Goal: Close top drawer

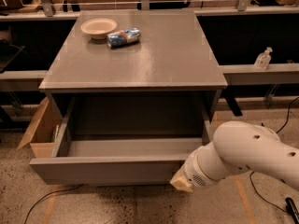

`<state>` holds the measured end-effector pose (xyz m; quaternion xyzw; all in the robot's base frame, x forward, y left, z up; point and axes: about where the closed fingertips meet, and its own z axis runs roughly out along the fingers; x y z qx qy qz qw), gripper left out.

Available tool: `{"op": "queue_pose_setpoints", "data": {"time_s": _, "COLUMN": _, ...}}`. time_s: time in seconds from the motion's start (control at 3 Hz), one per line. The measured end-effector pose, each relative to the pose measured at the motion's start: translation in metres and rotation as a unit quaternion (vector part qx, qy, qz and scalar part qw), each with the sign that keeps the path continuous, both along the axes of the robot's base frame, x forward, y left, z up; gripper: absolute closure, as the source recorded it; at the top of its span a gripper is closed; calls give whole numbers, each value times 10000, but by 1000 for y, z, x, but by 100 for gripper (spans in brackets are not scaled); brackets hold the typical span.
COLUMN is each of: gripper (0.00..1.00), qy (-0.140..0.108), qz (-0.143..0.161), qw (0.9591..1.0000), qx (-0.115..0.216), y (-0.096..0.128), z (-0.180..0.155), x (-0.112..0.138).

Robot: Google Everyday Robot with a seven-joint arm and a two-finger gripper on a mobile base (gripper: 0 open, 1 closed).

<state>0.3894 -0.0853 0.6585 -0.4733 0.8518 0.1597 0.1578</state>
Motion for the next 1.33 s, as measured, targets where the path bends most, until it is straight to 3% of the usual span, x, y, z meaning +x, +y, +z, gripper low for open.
{"op": "queue_pose_setpoints", "data": {"time_s": 0.33, "gripper": 100, "qy": -497, "qz": -298, "qw": 9982, "qx": 144, "y": 4, "z": 2, "x": 31}}
{"op": "queue_pose_setpoints", "data": {"time_s": 0.67, "gripper": 100, "qy": -498, "qz": -298, "qw": 9982, "qx": 144, "y": 4, "z": 2, "x": 31}}
{"op": "queue_pose_setpoints", "data": {"time_s": 1.33, "gripper": 100, "qy": -716, "qz": -169, "qw": 9970, "qx": 251, "y": 4, "z": 0, "x": 63}}
